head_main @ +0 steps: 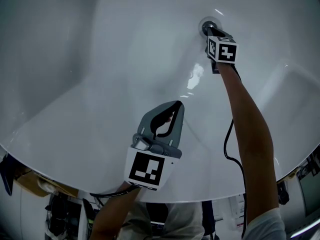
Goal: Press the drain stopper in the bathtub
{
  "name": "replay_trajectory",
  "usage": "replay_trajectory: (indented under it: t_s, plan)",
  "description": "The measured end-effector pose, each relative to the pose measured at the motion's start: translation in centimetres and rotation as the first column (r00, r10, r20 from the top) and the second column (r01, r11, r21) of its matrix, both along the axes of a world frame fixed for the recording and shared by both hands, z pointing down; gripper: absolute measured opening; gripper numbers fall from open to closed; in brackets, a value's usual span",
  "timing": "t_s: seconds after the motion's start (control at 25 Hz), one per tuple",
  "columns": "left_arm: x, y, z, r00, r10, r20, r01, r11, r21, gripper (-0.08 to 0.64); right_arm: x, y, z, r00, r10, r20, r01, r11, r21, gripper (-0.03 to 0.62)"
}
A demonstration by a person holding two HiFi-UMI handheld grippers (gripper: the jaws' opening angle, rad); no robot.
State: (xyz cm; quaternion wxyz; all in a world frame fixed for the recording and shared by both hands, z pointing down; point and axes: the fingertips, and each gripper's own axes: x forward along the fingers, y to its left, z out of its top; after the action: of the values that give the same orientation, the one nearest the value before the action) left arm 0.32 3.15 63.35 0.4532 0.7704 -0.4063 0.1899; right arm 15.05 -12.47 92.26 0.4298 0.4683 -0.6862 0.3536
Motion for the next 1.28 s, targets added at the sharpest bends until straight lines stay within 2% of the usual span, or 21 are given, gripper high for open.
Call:
replay_trajectory:
  t_s: [0.16,0.48,0.68,0.92,1.08,1.28]
  plan:
    - [-0.3,1.5,1.8,0.999,0.028,0.04,-0.025,0.996,-0.088,-0.002,-0.3,0.2,0.1,1.0,-0.029,-0.003,0.029,0.999,-0.017,0.005]
    - [0.1,2.7,3.2,0.997,0.054,0.063,-0.044,0.987,-0.155,-0.002,0.0,0.4,0.3,1.0,-0.027,-0.008,0.027,0.999,-0.027,0.003]
    - [-0.1,3.2,4.3,0.995,0.056,0.079,-0.038,0.975,-0.219,-0.002,0.0,-0.1,0.6,1.0,0.004,-0.015,-0.005,0.997,-0.077,-0.002]
    - [0.4,3.8,4.6,0.991,0.1,0.094,-0.076,0.971,-0.228,-0.002,0.4,1.0,-0.8,0.999,0.032,0.034,-0.03,0.997,-0.073,0.005]
    - [0.3,3.4,4.4,0.99,0.103,0.1,-0.079,0.973,-0.219,-0.002,0.9,1.5,-2.1,0.993,0.096,0.063,-0.093,0.995,-0.047,0.003]
    - [0.4,3.3,3.2,0.986,0.131,0.1,-0.108,0.973,-0.203,0.0,0.6,2.4,-4.7,0.996,0.073,0.059,-0.071,0.997,-0.027,0.003]
